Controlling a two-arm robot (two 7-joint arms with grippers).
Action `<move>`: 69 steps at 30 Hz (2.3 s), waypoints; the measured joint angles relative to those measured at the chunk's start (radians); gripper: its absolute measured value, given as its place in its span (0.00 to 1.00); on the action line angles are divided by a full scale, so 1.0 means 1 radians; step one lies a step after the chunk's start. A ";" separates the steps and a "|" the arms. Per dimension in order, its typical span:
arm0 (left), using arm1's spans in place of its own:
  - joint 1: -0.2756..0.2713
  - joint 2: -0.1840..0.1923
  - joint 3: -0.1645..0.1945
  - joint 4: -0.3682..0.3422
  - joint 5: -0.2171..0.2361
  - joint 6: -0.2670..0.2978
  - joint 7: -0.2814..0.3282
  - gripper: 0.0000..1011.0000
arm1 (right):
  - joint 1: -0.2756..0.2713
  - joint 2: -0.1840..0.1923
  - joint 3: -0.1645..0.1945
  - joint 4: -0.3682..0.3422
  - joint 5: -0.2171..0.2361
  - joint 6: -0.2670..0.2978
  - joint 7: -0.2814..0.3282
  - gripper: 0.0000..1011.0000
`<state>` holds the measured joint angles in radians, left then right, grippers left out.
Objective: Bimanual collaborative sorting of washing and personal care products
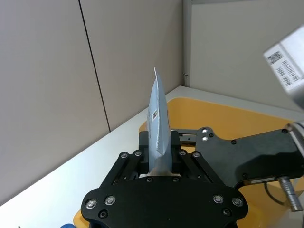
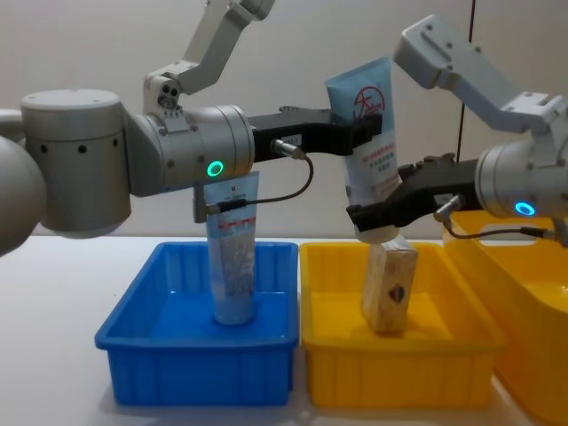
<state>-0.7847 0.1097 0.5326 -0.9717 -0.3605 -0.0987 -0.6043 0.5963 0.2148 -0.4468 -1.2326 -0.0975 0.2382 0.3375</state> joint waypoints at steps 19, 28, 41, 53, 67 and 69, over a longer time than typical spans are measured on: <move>0.002 0.005 0.004 -0.009 -0.006 0.009 0.000 0.22 | 0.038 -0.040 -0.005 0.069 -0.015 -0.017 -0.003 0.83; 0.003 0.006 0.004 -0.010 -0.007 0.010 0.000 0.22 | 0.044 -0.045 -0.006 0.079 -0.016 -0.020 -0.003 0.56; 0.003 0.006 0.004 -0.011 -0.008 0.011 0.000 0.22 | 0.047 -0.048 -0.006 0.085 -0.018 -0.022 -0.003 0.38; 0.003 0.006 0.005 -0.012 -0.008 0.011 -0.001 0.42 | 0.048 -0.049 -0.007 0.087 -0.018 -0.022 -0.003 0.34; 0.003 0.006 0.004 -0.012 -0.007 0.011 -0.001 0.83 | 0.055 -0.050 0.003 0.099 -0.022 -0.023 -0.007 0.28; 0.003 0.006 0.004 -0.012 -0.007 0.011 -0.001 0.90 | 0.060 -0.049 0.011 0.106 -0.022 -0.025 -0.012 0.27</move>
<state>-0.7818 0.1161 0.5370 -0.9837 -0.3680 -0.0877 -0.6053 0.6564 0.1655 -0.4358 -1.1265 -0.1197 0.2129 0.3260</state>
